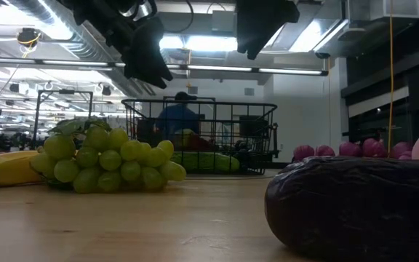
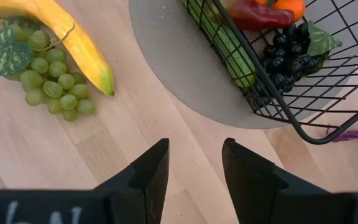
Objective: Build produce basket
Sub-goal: Put the yellow chili pepper into the wire basket
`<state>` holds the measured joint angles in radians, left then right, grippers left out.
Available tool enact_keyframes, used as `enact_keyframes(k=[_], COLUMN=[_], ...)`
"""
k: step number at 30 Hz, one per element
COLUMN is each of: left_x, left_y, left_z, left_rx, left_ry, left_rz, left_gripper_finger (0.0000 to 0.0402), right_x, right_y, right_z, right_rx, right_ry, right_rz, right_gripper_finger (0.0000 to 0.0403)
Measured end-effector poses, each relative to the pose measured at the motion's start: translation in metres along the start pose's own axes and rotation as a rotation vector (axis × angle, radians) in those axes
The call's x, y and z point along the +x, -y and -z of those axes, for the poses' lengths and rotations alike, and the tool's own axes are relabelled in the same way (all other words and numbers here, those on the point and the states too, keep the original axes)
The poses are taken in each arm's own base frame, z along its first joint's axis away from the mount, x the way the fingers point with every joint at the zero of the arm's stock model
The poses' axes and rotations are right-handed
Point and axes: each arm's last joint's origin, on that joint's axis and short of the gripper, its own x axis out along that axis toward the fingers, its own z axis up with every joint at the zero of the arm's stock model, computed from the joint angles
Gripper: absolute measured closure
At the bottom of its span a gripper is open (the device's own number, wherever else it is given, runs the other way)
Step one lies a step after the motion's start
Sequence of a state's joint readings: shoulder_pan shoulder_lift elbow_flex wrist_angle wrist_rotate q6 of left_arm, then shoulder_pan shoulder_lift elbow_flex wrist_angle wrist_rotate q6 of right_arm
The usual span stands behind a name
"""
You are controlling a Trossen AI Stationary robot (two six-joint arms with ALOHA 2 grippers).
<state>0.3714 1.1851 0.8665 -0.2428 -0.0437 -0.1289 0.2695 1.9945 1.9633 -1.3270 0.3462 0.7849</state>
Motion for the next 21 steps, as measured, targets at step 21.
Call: enact_keyframes(k=[21], left_x=[-0.07], left_y=[-0.01], left_z=[-0.001], left_rx=[-0.048], left_ry=[-0.057], left_rz=[-0.179], left_gripper_finger=[0.016], right_x=[-0.006], right_y=[-0.011], right_z=[0.012], right_rx=[-0.051], right_ry=[0.004], right_rz=[-0.011], right_gripper_finger=[0.0254])
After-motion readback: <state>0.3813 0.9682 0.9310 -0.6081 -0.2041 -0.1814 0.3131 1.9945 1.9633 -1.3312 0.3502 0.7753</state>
